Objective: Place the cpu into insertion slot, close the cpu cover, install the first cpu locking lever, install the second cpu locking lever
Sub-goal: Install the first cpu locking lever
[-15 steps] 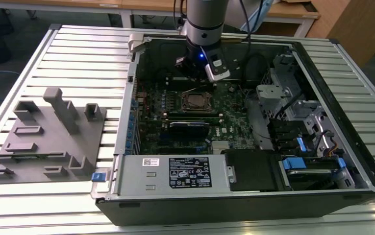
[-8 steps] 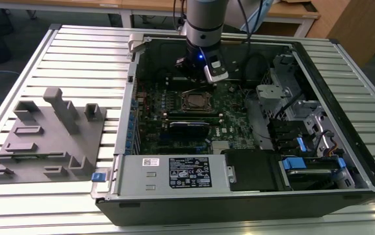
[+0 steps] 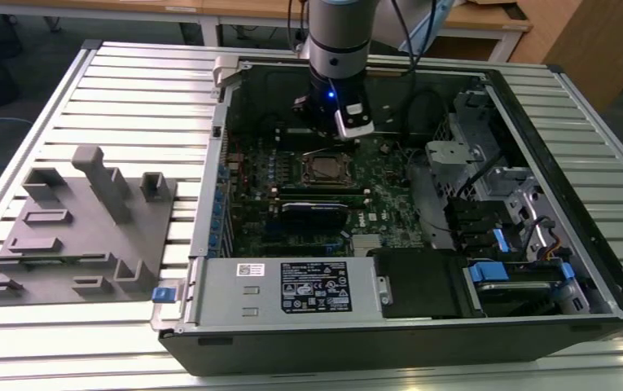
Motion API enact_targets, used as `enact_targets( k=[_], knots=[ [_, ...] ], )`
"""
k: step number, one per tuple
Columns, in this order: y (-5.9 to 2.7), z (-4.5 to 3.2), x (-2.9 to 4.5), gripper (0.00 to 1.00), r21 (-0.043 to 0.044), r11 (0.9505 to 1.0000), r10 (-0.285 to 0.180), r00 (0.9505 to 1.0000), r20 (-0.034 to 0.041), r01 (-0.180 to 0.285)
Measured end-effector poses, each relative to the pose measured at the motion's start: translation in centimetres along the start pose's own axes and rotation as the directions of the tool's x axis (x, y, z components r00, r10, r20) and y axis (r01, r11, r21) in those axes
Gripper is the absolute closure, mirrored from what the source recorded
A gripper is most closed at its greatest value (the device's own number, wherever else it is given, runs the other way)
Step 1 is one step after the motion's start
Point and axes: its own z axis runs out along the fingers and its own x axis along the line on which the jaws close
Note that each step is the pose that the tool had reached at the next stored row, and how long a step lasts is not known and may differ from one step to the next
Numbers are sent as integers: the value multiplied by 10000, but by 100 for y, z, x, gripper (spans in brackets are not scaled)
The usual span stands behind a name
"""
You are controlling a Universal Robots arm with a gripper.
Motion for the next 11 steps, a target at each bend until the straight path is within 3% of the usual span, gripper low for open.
enact_targets(
  k=[11],
  knots=[
    [-1, 0, 6, 90, 3, 10000, 53, 10000, 9, -53]
  ],
)
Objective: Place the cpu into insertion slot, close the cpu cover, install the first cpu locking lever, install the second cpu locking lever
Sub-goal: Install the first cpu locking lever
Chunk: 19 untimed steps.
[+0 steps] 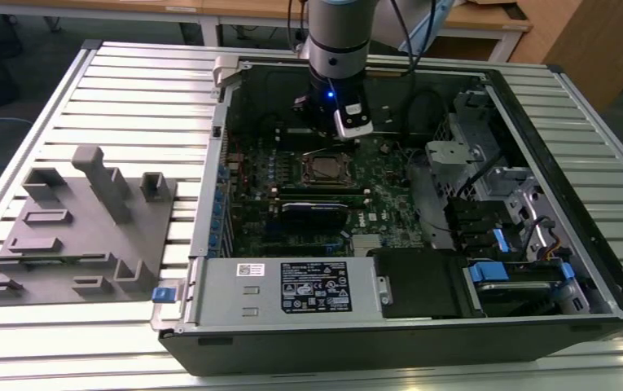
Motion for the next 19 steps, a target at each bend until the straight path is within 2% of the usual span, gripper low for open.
enact_targets(
  k=[4, 10, 19],
  knots=[
    [-1, 0, 1, 90, 3, 10000, 74, 10000, 13, -74],
    [6, 2, 3, 90, 17, 9987, 508, 9987, 89, -508],
    [17, 4, 8, 90, 23, 9983, 583, 9982, 105, -583]
  ],
)
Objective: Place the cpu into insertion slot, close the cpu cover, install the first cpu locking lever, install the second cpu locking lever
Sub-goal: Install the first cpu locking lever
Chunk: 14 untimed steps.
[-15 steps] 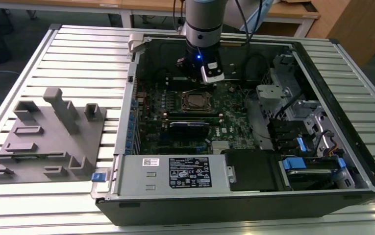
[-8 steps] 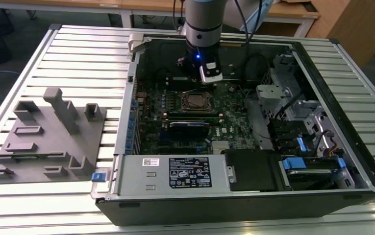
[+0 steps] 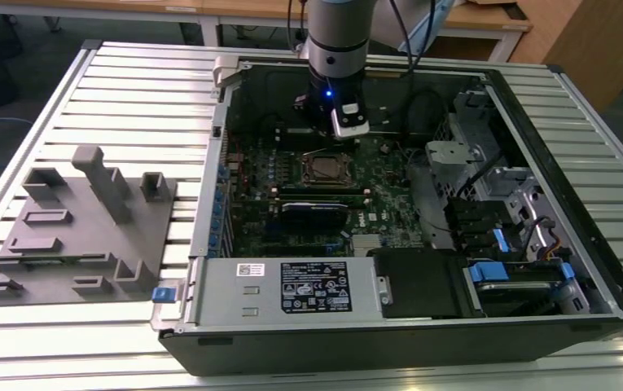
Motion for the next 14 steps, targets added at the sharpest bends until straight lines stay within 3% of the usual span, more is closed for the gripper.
enact_targets(
  k=[14],
  knots=[
    [14, 2, 5, 90, 14, 9999, 147, 9999, 29, -147]
  ],
)
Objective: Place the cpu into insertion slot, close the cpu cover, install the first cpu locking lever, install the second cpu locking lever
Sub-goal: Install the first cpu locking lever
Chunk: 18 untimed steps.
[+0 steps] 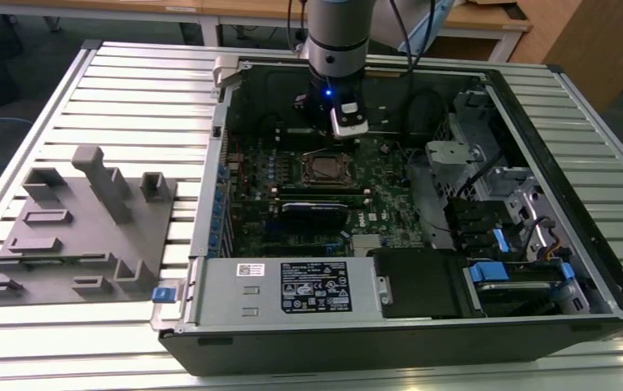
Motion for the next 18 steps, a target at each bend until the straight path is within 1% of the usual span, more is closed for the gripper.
enact_targets(
  k=[2, 4, 8, 12, 14, 18],
  knots=[
    [1, 1, 0, 90, 14, 10000, 25, 10000, 11, -25],
    [1, 3, 1, 90, 53, 10000, 56, 10000, 30, -56],
    [-2, 16, 1, 90, 156, 9998, 111, 9999, 79, -112],
    [-2, 31, 3, 90, 283, 9995, 139, 9998, 134, -143],
    [3, 33, 4, 90, 300, 9994, 145, 9998, 141, -149],
    [21, 37, 12, 90, 307, 9994, 158, 9998, 147, -163]
  ],
)
